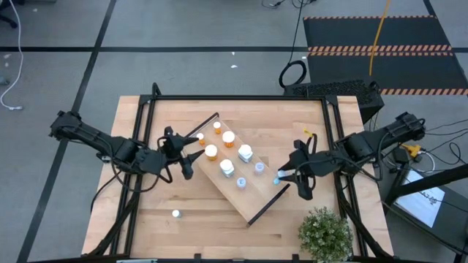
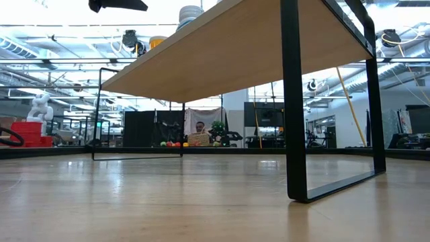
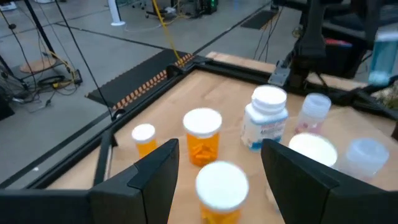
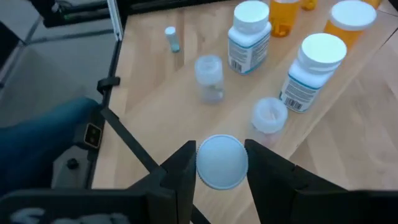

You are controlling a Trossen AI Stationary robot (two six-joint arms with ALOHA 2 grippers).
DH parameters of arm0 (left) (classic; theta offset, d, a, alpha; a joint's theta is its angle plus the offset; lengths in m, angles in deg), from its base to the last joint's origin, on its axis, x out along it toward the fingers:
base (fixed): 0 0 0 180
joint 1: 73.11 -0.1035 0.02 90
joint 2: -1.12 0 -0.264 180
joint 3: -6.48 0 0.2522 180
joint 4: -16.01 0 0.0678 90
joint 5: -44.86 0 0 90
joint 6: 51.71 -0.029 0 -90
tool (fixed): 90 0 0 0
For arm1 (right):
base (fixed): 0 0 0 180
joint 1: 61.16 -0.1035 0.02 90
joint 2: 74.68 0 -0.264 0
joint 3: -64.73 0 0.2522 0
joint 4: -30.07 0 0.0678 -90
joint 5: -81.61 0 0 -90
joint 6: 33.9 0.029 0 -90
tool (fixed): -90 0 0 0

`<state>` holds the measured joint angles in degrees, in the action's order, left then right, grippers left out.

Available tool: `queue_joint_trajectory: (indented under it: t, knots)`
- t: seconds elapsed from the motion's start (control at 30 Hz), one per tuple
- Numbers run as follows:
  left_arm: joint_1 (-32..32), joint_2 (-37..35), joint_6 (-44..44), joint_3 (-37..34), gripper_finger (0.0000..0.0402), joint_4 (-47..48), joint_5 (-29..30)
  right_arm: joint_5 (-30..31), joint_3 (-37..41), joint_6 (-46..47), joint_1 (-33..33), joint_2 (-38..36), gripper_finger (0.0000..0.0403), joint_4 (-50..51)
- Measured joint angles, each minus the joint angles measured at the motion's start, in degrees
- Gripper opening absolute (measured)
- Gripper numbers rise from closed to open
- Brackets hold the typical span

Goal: Pick and place medicine bottles onto shelf by color
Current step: Put the top blue pill bottle on the shelf

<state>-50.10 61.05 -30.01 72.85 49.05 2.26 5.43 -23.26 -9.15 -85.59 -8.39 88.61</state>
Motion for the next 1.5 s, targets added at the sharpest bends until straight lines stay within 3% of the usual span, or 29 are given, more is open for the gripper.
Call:
queue_joint_trajectory:
  t: [0.6, 1.5]
  knots:
    - [4.39, 2.89, -2.84, 0.01, 0.0230, -9.93, 0.09, 0.09, 0.00, -11.95, 0.44, 9.29, 0.0125, 0.93]
    - [5.96, 2.88, -3.95, 0.01, 0.0230, -10.15, 0.11, -0.37, 0.04, -10.46, 0.86, 11.86, 0.0125, 1.32]
